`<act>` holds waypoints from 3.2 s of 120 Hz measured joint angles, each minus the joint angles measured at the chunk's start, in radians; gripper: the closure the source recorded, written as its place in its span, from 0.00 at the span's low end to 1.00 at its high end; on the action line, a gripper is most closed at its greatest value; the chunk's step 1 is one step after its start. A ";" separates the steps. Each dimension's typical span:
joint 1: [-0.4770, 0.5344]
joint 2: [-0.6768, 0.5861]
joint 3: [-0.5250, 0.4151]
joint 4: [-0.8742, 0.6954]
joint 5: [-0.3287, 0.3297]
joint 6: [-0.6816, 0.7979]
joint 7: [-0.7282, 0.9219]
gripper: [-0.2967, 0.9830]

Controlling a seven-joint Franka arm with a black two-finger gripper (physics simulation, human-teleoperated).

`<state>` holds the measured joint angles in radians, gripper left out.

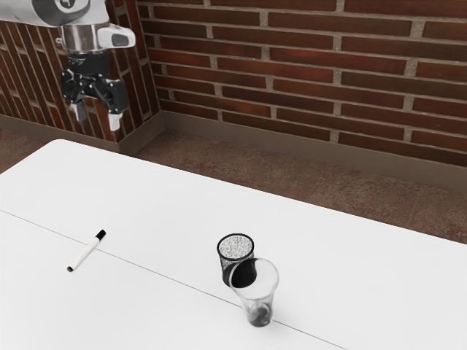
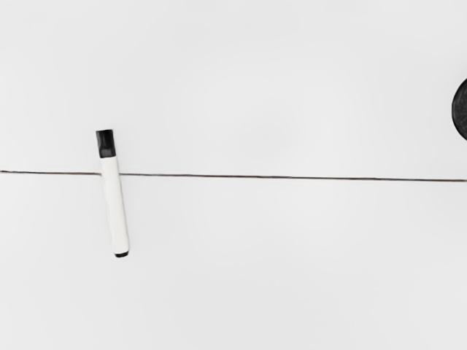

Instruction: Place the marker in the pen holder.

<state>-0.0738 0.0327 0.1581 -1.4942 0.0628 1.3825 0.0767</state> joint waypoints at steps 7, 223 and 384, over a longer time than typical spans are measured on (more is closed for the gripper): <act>0.008 0.000 0.000 0.000 0.000 0.041 0.006 0.23; 0.033 0.356 0.277 -0.602 -0.257 0.949 0.426 0.62; -0.640 -0.010 0.283 -0.611 -0.744 1.089 0.648 0.83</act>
<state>-0.7139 0.0230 0.4409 -2.1050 -0.6816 2.4719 0.7245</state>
